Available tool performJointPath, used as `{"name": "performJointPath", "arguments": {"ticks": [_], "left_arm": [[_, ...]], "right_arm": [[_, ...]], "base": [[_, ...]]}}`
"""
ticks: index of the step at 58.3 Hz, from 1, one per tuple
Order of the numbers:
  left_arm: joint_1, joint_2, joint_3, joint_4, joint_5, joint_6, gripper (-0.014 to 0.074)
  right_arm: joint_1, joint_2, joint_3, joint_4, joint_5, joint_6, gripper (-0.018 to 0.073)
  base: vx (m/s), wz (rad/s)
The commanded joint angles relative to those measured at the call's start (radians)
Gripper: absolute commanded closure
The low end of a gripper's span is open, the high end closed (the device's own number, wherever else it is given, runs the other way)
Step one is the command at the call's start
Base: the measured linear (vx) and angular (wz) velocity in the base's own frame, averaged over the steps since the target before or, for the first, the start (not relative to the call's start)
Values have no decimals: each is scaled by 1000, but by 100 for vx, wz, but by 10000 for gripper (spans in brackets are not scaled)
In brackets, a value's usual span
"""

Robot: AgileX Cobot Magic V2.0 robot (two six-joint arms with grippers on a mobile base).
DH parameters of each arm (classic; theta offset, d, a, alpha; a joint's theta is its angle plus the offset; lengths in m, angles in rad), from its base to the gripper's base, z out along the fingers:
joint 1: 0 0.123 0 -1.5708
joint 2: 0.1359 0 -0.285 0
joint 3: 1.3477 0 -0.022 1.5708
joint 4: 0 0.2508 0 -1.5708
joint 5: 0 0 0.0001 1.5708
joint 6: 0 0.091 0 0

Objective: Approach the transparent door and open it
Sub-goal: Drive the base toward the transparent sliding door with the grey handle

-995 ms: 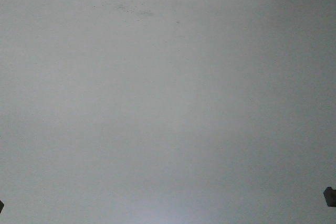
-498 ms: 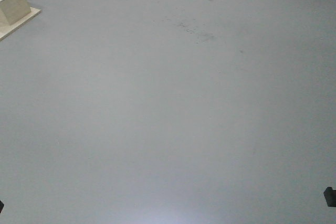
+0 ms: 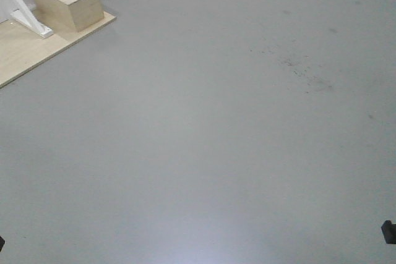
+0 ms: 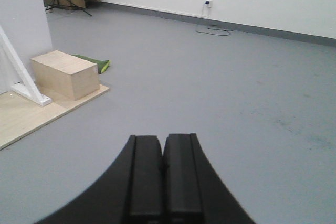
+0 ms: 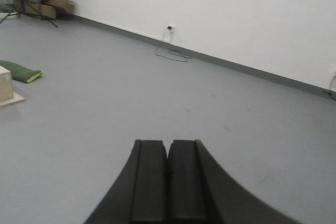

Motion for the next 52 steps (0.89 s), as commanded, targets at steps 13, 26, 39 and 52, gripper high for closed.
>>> {"name": "performJointPath", "arguments": {"ticks": [13,26,39,52], "left_arm": [[-3,8,23,-2,-84,-3,602],[-3,8,23,-2,-84,-3,602],[-3,8,23,-2,-84,-3,602],[-3,8,23,-2,-84,-3,602]], "right_arm": [[0,-11,14,-4,-84,0,568],[0,-11,14,-4,-84,0,568],[0,-11,14,-4,-84,0,568],[0,-11,14,-4,-84,0,568]], "base": [[68,48],[70,52],[70,49],[68,43]]}}
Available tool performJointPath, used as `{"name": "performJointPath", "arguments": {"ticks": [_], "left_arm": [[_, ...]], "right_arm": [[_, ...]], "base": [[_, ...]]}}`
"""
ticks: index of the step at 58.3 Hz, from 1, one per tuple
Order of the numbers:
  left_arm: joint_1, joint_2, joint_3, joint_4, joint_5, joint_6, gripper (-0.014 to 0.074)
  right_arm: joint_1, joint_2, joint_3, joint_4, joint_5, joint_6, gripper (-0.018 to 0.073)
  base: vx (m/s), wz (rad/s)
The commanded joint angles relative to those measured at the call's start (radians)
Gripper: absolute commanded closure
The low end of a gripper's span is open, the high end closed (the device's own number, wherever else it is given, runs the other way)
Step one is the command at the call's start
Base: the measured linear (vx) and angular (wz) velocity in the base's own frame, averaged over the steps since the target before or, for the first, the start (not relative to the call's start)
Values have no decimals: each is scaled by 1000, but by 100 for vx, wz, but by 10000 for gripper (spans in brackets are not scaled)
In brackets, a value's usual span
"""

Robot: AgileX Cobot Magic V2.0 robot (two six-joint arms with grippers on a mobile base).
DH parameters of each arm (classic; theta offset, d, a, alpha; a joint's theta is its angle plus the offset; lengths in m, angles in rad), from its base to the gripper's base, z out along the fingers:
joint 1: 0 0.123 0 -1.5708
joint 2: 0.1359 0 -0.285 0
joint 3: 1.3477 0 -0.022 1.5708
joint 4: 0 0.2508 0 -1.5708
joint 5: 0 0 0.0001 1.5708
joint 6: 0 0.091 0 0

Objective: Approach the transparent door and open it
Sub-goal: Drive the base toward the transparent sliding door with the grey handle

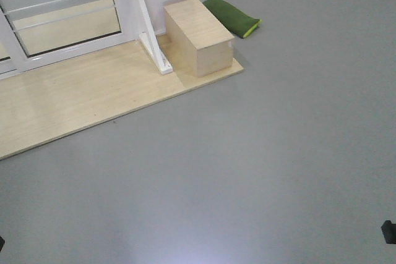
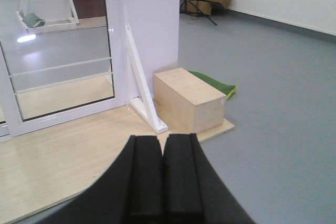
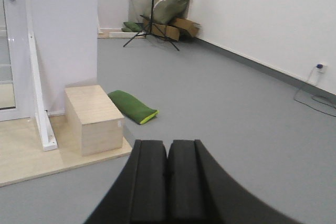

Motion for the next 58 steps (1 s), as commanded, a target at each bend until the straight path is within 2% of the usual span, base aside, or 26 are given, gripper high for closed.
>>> {"name": "performJointPath", "arguments": {"ticks": [1,58], "left_arm": [[-3,8,23,-2,-84,-3,602],[-3,8,23,-2,-84,-3,602]], "right_arm": [[0,-11,14,-4,-85,0,568],[0,-11,14,-4,-85,0,568]], "base": [[67,42],[64,38]]}}
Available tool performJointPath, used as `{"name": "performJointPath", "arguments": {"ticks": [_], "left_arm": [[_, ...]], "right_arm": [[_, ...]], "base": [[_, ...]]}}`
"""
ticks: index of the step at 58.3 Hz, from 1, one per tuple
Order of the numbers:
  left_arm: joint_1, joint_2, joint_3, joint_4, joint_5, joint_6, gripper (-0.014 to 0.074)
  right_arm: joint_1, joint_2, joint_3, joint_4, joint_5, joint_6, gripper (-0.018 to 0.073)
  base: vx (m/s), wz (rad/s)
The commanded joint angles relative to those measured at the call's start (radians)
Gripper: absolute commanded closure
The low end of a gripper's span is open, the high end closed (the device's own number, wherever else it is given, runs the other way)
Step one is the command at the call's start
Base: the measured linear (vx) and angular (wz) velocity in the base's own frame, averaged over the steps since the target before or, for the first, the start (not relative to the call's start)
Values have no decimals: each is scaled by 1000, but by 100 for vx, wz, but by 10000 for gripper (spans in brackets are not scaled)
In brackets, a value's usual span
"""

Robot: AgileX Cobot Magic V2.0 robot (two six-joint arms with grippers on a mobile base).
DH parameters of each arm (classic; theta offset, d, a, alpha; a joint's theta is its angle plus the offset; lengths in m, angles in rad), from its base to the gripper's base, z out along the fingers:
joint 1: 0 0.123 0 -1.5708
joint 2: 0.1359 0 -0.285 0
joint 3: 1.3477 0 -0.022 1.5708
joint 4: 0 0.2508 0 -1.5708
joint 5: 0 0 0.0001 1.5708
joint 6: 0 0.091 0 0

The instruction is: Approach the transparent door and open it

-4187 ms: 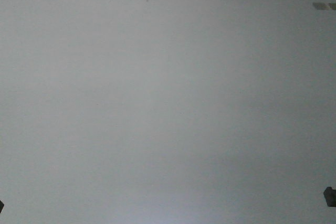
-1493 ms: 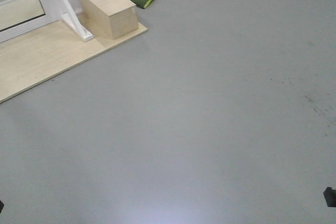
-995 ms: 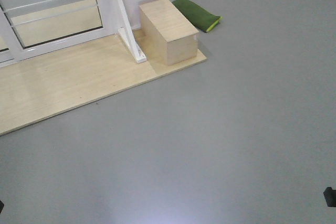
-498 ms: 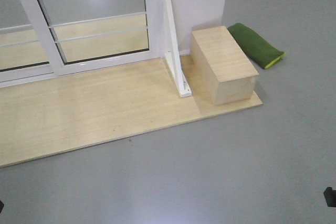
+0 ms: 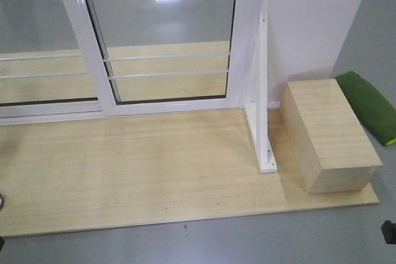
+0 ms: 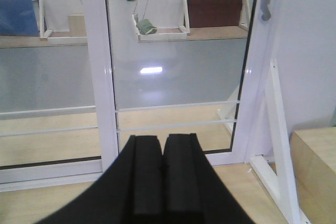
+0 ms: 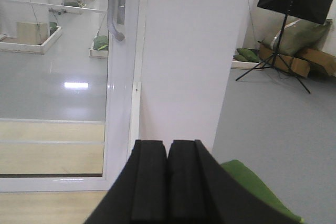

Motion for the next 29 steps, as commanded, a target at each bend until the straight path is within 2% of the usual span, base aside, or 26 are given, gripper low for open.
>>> {"name": "performJointPath", "arguments": {"ticks": [1,29], "left_arm": [[-3,8,23,-2,-84,-3,602],[-3,8,23,-2,-84,-3,602]], "right_arm": [[0,-11,14,-4,-85,0,568],[0,-11,14,-4,-85,0,568]], "base": [[56,22],[49,13]]}}
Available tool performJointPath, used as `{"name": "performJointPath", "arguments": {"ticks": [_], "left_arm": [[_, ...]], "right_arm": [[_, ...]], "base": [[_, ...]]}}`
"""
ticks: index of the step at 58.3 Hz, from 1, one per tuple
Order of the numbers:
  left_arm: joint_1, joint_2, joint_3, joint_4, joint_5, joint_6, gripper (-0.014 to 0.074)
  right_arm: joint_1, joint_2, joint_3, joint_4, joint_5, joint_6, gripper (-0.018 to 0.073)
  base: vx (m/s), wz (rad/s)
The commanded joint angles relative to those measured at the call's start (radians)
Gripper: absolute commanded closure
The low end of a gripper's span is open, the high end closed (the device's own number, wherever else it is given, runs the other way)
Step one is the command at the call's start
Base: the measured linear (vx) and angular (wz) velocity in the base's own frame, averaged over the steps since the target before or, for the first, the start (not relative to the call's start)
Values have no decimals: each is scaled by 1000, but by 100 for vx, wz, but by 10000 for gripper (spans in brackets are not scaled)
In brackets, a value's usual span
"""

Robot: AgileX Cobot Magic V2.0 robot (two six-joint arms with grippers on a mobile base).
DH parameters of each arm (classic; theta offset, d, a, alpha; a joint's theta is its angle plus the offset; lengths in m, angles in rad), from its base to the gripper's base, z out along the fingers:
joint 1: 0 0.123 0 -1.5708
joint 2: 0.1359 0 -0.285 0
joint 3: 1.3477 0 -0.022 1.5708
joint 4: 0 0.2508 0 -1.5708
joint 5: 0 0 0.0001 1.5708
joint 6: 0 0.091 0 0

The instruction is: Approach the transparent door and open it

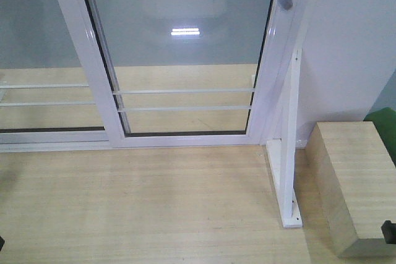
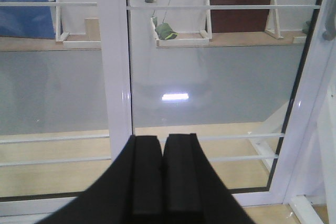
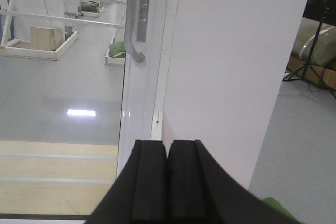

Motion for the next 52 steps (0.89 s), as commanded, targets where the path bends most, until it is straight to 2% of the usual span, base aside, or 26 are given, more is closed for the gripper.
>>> {"name": "performJointPath", "arguments": {"ticks": [1,29,52], "left_arm": [[-3,8,23,-2,-84,-3,602],[-3,8,23,-2,-84,-3,602],[-3,8,23,-2,-84,-3,602]], "right_arm": [[0,-11,14,-4,-85,0,568],[0,-11,14,-4,-85,0,568],[0,-11,14,-4,-85,0,568]], "base": [[41,6],[33,1],[19,-1]]}}
